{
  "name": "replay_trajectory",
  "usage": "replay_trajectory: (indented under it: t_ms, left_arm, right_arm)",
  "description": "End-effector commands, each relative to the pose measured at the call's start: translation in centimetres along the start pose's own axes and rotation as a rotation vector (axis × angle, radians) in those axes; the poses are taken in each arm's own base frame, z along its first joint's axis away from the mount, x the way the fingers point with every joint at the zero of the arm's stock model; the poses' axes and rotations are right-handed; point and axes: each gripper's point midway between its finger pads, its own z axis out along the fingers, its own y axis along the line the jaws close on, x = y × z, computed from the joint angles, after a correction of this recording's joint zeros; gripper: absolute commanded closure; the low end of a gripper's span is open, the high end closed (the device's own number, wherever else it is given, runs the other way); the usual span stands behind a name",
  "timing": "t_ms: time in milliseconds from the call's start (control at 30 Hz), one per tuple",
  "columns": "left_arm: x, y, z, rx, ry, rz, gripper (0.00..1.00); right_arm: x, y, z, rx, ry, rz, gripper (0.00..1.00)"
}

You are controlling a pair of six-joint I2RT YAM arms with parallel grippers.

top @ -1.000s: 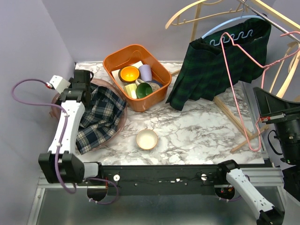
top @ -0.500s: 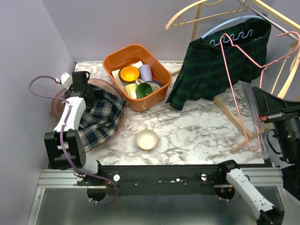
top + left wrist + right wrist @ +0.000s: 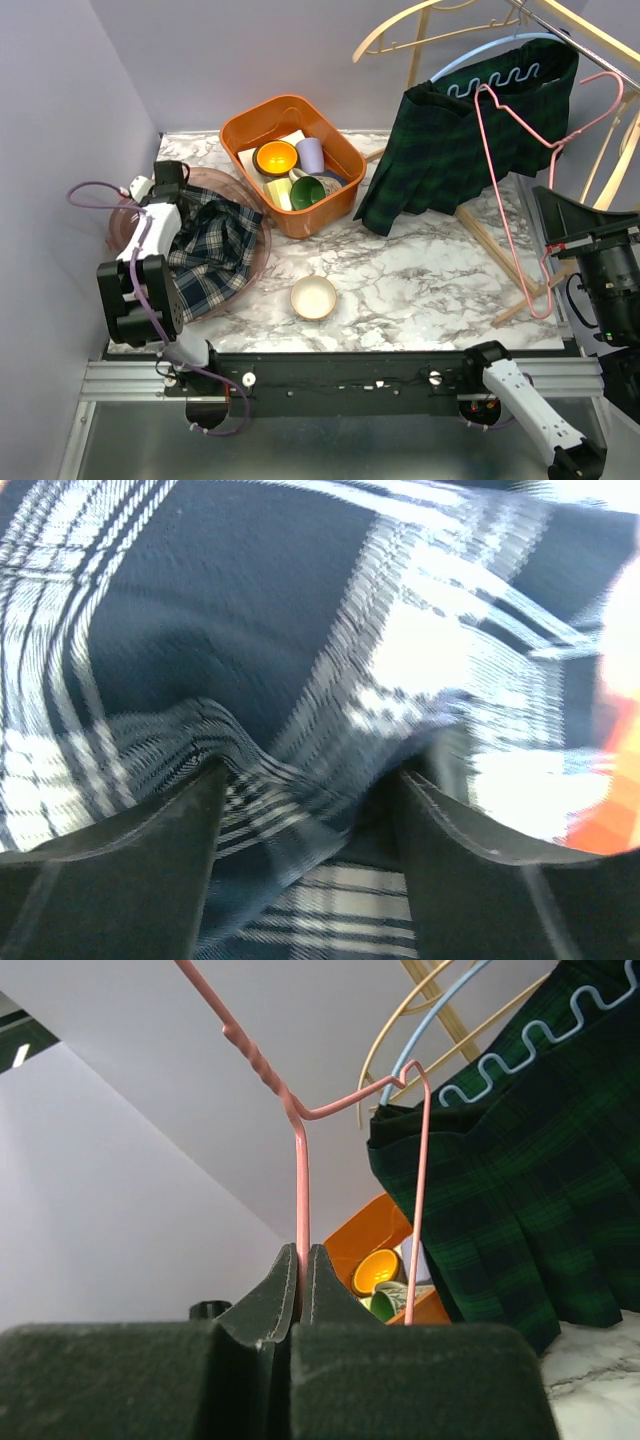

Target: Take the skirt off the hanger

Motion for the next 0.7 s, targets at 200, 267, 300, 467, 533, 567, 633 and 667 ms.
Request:
replay_trajectory:
  t_ms: [200,267,300,467,533,567,633,667]
  left_arm:
    - [-6.4,-8.2,-15.6,0.397,-0.190,0.110,0.02]
    - [-5.0,-10.5,-18.5,0.501,-0.209,0.244,0.01]
    - [-2.9,-12.3,-21.1,0.575,-0.210,0.336,0.01]
    - [0.5,-13.5,-26.1,0.678,-0.317,0.563,0.01]
    - [2.0,-13.7,-27.1,0.738,-0.318,0.601,0.01]
    - [2.1,-13.5,-27.8,0.763,-0.327,0.608,0.01]
    - [2.9,-13.4,-27.9,0.789,-0.326,0.626,0.01]
    - [3.0,-13.2,-28.3,0.806,-0.336,0.639,0.01]
  right_arm:
    - [1.3,-5.0,1.4,0.232,0.031,-0.082,0.99]
    - [1.2,-5.6,1.5,0.257,0.016,-0.106,0.99]
    - [0.7,-6.3,1.6,0.292,-0.007,-0.117,0.99]
    - [-0.2,-7.8,2.0,0.399,-0.034,-0.143,0.99]
    - [-0.4,-7.9,2.6,0.415,-0.042,-0.133,0.99]
    - [-0.4,-7.9,3.0,0.417,-0.046,-0.120,0.99]
    - [-1.0,-7.6,3.4,0.425,-0.064,-0.100,0.99]
    - [-0.8,-7.8,4.1,0.441,-0.065,-0.084,0.99]
